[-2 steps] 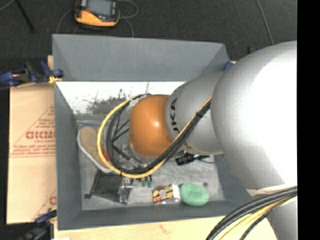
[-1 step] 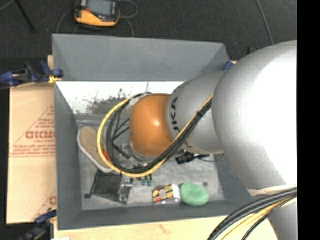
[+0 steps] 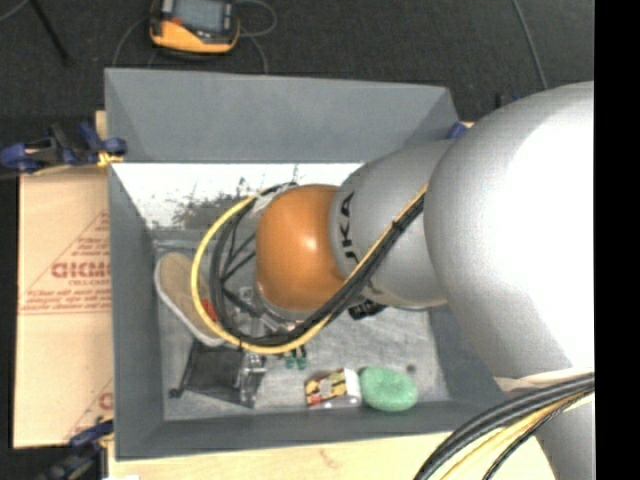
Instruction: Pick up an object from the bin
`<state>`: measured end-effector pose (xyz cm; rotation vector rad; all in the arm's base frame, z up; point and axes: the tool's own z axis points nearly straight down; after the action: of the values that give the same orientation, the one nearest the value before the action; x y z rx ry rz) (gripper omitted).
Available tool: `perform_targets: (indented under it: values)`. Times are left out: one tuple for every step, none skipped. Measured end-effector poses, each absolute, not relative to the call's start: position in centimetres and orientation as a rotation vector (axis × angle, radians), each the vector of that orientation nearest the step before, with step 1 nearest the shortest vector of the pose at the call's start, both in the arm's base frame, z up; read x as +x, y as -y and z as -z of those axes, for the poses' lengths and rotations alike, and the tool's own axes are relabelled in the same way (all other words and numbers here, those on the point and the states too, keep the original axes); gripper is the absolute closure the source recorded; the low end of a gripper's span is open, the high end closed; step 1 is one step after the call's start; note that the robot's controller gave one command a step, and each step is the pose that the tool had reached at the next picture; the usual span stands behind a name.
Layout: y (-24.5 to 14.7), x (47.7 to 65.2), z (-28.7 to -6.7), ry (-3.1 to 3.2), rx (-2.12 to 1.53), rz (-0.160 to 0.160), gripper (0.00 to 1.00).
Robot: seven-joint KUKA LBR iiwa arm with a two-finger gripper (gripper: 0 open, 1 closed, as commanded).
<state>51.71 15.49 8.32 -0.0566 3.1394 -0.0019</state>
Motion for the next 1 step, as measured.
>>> perform_targets:
  values:
    - [-16.79,52.16,-7.81,-3.097,-0.513,0.003,0.0]
